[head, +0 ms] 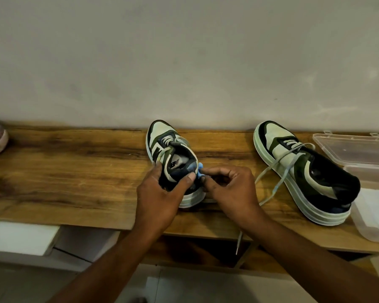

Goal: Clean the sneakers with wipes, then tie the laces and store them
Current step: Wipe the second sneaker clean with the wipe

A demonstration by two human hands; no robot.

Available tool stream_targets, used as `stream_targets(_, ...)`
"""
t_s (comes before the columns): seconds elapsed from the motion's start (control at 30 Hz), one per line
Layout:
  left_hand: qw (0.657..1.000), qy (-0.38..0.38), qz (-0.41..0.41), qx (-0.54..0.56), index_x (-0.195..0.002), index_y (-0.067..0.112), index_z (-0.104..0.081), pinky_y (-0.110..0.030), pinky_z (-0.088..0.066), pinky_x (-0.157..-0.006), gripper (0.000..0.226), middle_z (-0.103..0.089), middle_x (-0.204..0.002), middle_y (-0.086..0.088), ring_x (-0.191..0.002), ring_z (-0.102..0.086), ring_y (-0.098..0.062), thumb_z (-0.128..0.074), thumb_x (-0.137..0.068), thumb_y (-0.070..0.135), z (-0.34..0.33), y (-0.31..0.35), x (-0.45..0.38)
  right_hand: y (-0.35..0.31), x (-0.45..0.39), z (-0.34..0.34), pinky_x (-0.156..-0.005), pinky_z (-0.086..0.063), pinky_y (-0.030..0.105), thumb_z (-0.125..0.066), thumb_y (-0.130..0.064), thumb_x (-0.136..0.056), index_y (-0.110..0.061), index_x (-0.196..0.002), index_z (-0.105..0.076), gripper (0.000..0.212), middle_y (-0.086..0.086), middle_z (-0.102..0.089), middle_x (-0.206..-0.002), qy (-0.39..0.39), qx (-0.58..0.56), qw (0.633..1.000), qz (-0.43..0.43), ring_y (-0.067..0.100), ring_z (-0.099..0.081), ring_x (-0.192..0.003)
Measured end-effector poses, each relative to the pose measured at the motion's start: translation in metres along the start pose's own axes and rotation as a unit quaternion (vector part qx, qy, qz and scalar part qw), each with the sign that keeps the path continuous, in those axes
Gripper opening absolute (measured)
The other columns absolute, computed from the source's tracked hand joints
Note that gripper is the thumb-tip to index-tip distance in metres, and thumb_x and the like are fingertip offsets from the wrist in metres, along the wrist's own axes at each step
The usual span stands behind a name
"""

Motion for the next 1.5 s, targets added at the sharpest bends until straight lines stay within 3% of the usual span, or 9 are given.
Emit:
stream_targets(0.13, 1.0, -0.009, -0.001, 0.012, -0.113, 0.049, -0.062, -0.018, -0.058, -0.084, 0.03, -0.072, -0.113, 0.015, -0.102, -0.069, 0.005, -0.075, -0.09, 0.033, -0.003, 0.001, -0.001, -0.028, 0.017, -0.003, -0.073, -0.061, 0.023, -0.079, 0.001, -0.082, -0.01, -0.101, -0.08, 0.022, -0.003, -0.073, -0.098, 0.011, 0.042, 0.989, 0.138, 0.009, -0.072, -0.087)
stream_targets(0.3, 1.0, -0.006, 0.022, 0.021, -0.134, 0.027, -0.066, -0.036, -0.061, -0.092, 0.062, -0.072, -0.12, 0.009, -0.107, -0.07, -0.004, -0.07, -0.08, 0.056, -0.004, -0.005, -0.005, -0.041, 0.034, -0.016, -0.074, -0.059, 0.024, -0.081, -0.001, -0.079, -0.006, -0.097, -0.078, 0.018, 0.001, -0.069, -0.098, -0.028, 0.106, 0.966, 0.236, 0.01, -0.067, -0.088)
stream_targets(0.57, 0.999, -0.008, 0.017, 0.028, -0.131, 0.027, -0.068, -0.038, -0.06, -0.094, 0.06, -0.072, -0.122, 0.009, -0.111, -0.069, -0.005, -0.071, -0.078, 0.055, -0.004, 0.0, -0.005, -0.023, 0.017, -0.008, -0.061, -0.05, 0.015, -0.083, -0.008, -0.069, -0.015, -0.074, -0.071, 0.015, -0.009, -0.066, -0.081, -0.04, 0.16, 0.974, 0.155, 0.002, -0.062, -0.072)
stream_targets(0.73, 0.999, -0.014, 0.023, 0.03, -0.135, 0.025, -0.066, -0.039, -0.058, -0.1, 0.069, -0.07, -0.127, 0.007, -0.118, -0.066, -0.007, -0.069, -0.077, 0.061, -0.006, -0.003, -0.008, -0.002, -0.001, 0.013, -0.062, -0.052, 0.014, -0.086, -0.012, -0.073, -0.023, -0.079, -0.076, 0.016, -0.018, -0.069, -0.077, 0.0, 0.16, 0.986, 0.043, -0.004, -0.066, -0.072)
stream_targets(0.97, 1.0, -0.008, 0.012, 0.017, -0.131, 0.027, -0.069, -0.042, -0.057, -0.1, 0.058, -0.072, -0.122, 0.008, -0.113, -0.068, -0.008, -0.069, -0.081, 0.056, -0.004, -0.001, -0.009, -0.05, 0.031, -0.033, -0.065, -0.051, 0.019, -0.079, -0.004, -0.076, -0.013, -0.082, -0.073, 0.012, -0.004, -0.066, -0.087, -0.101, 0.152, 0.955, 0.233, 0.006, -0.06, -0.075)
stream_targets(1.17, 1.0, -0.016, 0.01, 0.015, -0.131, 0.03, -0.068, -0.033, -0.058, -0.098, 0.042, -0.068, -0.13, 0.007, -0.117, -0.065, -0.007, -0.073, -0.09, 0.042, -0.005, -0.005, -0.011, -0.023, 0.0, 0.004, -0.064, -0.055, 0.027, -0.082, -0.009, -0.072, -0.022, -0.077, -0.073, 0.017, -0.015, -0.067, -0.079, 0.007, 0.161, 0.979, 0.121, 0.004, -0.063, -0.072)
stream_targets(1.3, 1.0, -0.017, 0.018, -0.003, -0.106, 0.053, -0.057, -0.009, -0.053, -0.082, 0.034, -0.065, -0.108, 0.024, -0.101, -0.064, 0.009, -0.073, -0.094, 0.025, -0.006, -0.006, -0.011, -0.04, 0.026, -0.024, -0.066, -0.054, 0.02, -0.081, -0.006, -0.075, -0.016, -0.083, -0.074, 0.015, -0.009, -0.066, -0.088, -0.087, 0.176, 0.96, 0.202, 0.004, -0.061, -0.077)
stream_targets(1.4, 1.0, -0.017, 0.015, -0.002, -0.103, 0.051, -0.06, -0.012, -0.054, -0.083, 0.029, -0.067, -0.105, 0.024, -0.099, -0.065, 0.011, -0.073, -0.094, 0.026, -0.004, -0.006, -0.011, -0.042, 0.031, -0.029, -0.064, -0.053, 0.021, -0.081, -0.005, -0.075, -0.014, -0.082, -0.073, 0.014, -0.007, -0.065, -0.088, -0.115, 0.179, 0.951, 0.225, 0.005, -0.06, -0.075)
stream_targets(1.5, 1.0, -0.02, 0.008, 0.014, -0.119, 0.038, -0.07, -0.025, -0.059, -0.092, 0.028, -0.072, -0.115, 0.014, -0.105, -0.068, 0.003, -0.074, -0.094, 0.027, -0.004, -0.005, -0.012, -0.027, 0.006, -0.005, -0.066, -0.055, 0.019, -0.082, -0.006, -0.074, -0.02, -0.082, -0.075, 0.017, -0.013, -0.068, -0.084, -0.028, 0.154, 0.976, 0.151, 0.004, -0.064, -0.074)
Point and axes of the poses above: each hand's wrist, its own x-axis away from the middle knuckle, its own z-axis out of the back of the hand, y = z × x, the point moved 8 cm from there along -x, towards the middle knuckle
